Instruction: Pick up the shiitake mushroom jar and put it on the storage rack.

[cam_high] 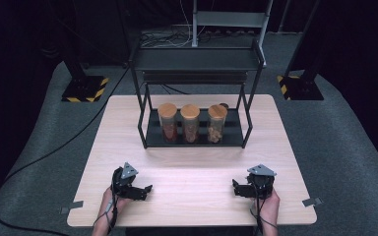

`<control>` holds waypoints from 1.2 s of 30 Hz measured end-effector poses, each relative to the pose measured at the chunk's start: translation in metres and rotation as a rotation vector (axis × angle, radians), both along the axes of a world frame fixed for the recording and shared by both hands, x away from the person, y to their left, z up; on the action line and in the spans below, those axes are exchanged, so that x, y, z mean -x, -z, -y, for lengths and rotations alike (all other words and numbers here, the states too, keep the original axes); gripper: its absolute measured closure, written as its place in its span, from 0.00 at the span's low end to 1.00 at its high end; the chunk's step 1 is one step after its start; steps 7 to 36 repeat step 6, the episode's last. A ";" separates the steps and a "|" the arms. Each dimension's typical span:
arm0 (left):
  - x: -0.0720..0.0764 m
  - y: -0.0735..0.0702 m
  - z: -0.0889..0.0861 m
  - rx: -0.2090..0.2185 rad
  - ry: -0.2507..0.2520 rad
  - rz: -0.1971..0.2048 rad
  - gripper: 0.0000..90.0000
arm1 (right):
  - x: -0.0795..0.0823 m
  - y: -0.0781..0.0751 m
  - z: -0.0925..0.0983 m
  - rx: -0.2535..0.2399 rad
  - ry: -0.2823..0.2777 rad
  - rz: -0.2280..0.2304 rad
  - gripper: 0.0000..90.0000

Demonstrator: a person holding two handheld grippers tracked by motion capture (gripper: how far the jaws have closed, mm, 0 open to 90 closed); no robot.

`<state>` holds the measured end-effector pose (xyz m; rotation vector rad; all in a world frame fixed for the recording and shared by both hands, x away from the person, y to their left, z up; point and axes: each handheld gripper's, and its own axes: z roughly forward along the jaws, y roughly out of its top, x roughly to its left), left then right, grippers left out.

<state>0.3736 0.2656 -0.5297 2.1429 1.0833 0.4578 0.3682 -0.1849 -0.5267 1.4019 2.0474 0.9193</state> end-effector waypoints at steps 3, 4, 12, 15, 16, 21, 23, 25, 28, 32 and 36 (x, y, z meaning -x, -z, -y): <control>0.000 0.000 0.000 0.000 0.000 0.000 0.01 | 0.004 -0.001 0.000 -0.009 -0.023 0.042 0.00; 0.000 0.000 0.000 0.000 -0.001 0.000 0.01 | 0.006 -0.002 0.000 -0.012 -0.025 0.053 0.00; 0.000 0.000 0.000 -0.002 -0.002 0.000 0.01 | 0.007 -0.002 0.001 -0.015 -0.024 0.068 0.00; 0.000 0.000 0.000 -0.002 -0.002 0.000 0.01 | 0.007 -0.002 0.001 -0.015 -0.024 0.068 0.00; 0.000 0.000 0.000 -0.002 -0.002 0.000 0.01 | 0.007 -0.002 0.001 -0.015 -0.024 0.068 0.00; 0.000 0.000 0.000 -0.002 -0.002 0.000 0.01 | 0.007 -0.002 0.001 -0.015 -0.024 0.068 0.00; 0.000 0.000 0.000 -0.002 -0.002 0.000 0.01 | 0.007 -0.002 0.001 -0.015 -0.024 0.068 0.00; 0.000 0.000 0.000 -0.002 -0.002 0.000 0.01 | 0.007 -0.002 0.001 -0.015 -0.024 0.068 0.00; 0.000 0.000 0.000 -0.002 -0.002 0.000 0.01 | 0.007 -0.002 0.001 -0.015 -0.024 0.068 0.00; 0.000 0.000 0.000 -0.002 -0.002 0.000 0.01 | 0.007 -0.002 0.001 -0.015 -0.024 0.068 0.00; 0.000 0.000 0.000 -0.002 -0.002 0.000 0.01 | 0.007 -0.002 0.001 -0.015 -0.024 0.068 0.00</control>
